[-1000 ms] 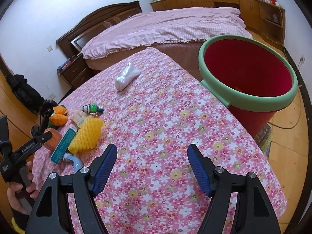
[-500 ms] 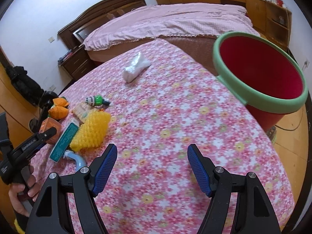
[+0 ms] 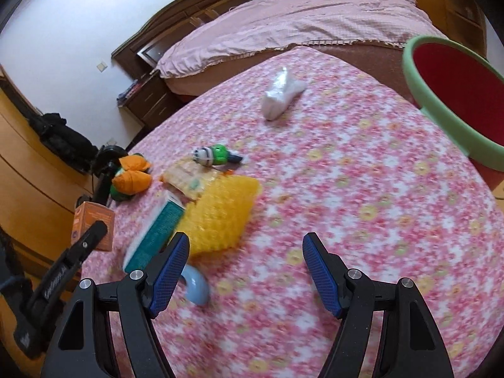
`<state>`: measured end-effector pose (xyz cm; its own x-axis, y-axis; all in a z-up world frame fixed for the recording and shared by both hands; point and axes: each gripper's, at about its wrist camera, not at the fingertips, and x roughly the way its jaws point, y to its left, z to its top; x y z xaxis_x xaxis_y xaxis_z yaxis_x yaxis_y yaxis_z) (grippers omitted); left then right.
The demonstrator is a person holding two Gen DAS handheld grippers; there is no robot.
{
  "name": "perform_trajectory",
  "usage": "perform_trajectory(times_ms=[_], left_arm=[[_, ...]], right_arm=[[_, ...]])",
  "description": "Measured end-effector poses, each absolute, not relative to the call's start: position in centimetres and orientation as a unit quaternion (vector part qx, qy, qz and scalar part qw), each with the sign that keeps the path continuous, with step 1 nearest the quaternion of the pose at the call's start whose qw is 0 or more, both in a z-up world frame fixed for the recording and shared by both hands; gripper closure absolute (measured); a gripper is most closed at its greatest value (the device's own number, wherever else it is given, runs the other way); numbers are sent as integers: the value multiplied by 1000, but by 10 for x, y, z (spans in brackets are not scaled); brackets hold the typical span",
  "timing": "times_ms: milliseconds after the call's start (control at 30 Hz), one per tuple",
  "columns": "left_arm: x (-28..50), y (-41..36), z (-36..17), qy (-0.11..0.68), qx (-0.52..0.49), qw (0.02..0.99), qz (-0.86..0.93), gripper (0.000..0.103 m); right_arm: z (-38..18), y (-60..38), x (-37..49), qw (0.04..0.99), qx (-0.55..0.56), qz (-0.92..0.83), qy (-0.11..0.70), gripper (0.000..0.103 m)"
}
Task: Collect trash
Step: 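Grasp the orange box with the left tool while the right tool grasps the yellow foam net, then carry the orange box and yellow net over the red bucket and open both tools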
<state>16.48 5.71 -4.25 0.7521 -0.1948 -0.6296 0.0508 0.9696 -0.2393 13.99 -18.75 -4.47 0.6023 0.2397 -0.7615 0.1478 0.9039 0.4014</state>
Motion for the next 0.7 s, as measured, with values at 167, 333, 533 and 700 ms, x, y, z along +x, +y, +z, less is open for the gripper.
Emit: perform_trajectory(times_ms=[167, 333, 533, 700], left_arm=[[164, 60, -43, 345, -120, 928, -78, 53], [161, 58, -42, 338, -125, 929, -84, 53], [155, 54, -41, 329, -118, 933, -88, 53], [153, 46, -40, 327, -113, 933, -98, 53]], right_arm=[[-55, -171, 154, 862, 226, 32, 453, 30], [-61, -161, 159, 866, 211, 35, 453, 70], [-62, -160, 151, 875, 201, 37, 440, 81], [-48, -176, 131, 885, 208, 25, 415, 81]])
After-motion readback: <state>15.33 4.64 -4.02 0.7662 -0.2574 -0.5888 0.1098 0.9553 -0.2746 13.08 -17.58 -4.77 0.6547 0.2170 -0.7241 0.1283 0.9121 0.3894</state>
